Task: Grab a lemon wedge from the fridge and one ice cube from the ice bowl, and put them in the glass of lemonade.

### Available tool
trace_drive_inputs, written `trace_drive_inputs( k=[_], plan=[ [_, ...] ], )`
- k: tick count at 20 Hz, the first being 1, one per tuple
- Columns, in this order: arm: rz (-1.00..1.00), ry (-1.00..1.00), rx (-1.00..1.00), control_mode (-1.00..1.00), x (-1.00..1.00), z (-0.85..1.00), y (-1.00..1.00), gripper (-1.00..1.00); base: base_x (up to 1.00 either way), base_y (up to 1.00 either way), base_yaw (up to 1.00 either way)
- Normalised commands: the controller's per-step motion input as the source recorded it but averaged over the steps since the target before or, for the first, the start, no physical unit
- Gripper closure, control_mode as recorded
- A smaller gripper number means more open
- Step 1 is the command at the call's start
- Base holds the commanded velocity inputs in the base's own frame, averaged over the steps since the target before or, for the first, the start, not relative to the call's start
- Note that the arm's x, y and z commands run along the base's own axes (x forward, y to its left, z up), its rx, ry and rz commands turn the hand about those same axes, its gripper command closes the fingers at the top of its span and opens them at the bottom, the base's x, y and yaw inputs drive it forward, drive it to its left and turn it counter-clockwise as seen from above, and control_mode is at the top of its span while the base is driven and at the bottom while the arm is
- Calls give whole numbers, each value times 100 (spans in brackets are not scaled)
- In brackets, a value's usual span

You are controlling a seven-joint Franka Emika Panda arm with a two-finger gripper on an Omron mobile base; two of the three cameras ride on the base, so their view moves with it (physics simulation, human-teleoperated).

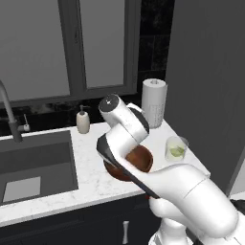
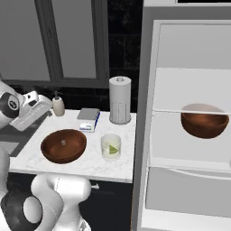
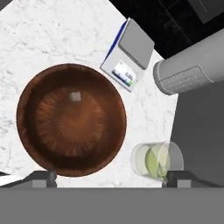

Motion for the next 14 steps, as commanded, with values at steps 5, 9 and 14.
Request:
trace_drive_inputs(
  k=[5, 9, 14],
  plan=[
    [1, -16, 1, -100, -73, -35, -97, -100, 0, 0, 0],
    [0, -1, 0, -100, -1, 0, -13, -100, 0, 0, 0],
    [0, 0, 0, -100, 0, 0, -18, -100, 0, 0, 0]
  ],
)
